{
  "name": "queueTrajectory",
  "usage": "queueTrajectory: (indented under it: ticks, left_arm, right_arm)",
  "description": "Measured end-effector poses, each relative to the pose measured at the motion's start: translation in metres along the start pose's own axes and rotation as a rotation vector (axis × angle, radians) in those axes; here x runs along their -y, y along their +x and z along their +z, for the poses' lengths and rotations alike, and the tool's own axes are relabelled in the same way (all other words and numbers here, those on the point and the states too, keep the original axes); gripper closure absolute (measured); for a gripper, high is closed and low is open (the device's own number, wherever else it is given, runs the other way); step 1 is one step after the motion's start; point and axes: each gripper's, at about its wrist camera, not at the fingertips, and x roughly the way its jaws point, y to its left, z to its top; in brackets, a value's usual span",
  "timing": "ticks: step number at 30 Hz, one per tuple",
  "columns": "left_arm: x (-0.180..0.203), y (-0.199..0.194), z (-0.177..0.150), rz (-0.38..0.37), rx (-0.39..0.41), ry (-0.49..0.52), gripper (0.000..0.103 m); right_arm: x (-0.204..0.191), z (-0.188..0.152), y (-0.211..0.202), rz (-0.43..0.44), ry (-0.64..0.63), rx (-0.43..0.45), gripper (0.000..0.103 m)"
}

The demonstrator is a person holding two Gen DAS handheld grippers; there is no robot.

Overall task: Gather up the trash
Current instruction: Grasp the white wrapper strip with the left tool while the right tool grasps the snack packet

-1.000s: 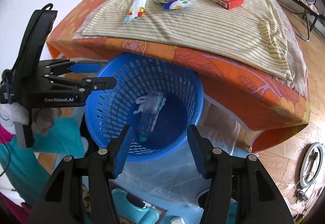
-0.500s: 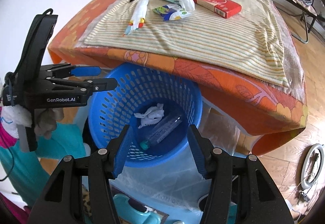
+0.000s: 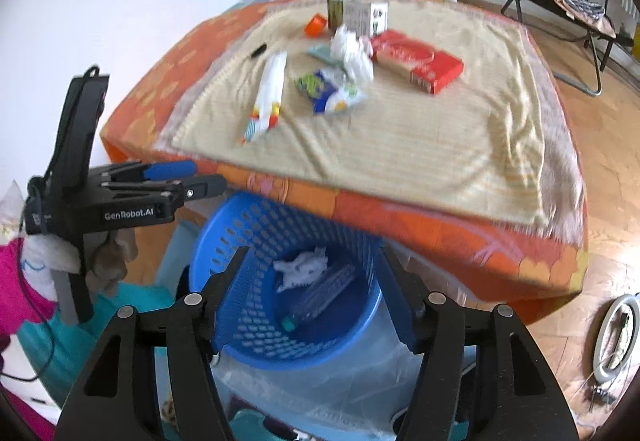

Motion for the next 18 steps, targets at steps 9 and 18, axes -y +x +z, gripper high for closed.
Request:
queueTrajectory:
  ticks: [9, 18]
  left_arm:
    - [-0.028, -0.011, 0.047, 0.021, 0.068, -0.085, 0.036]
    - [-0.056, 0.014, 0.095, 0.046, 0.052, -0.173, 0.036]
  right_arm:
    - [-0.002, 0.045, 0.008, 0.001, -0.042, 0.050, 0.041]
    - [0.001, 0.079, 0.035, 0.020, -0.054, 0.049, 0.041]
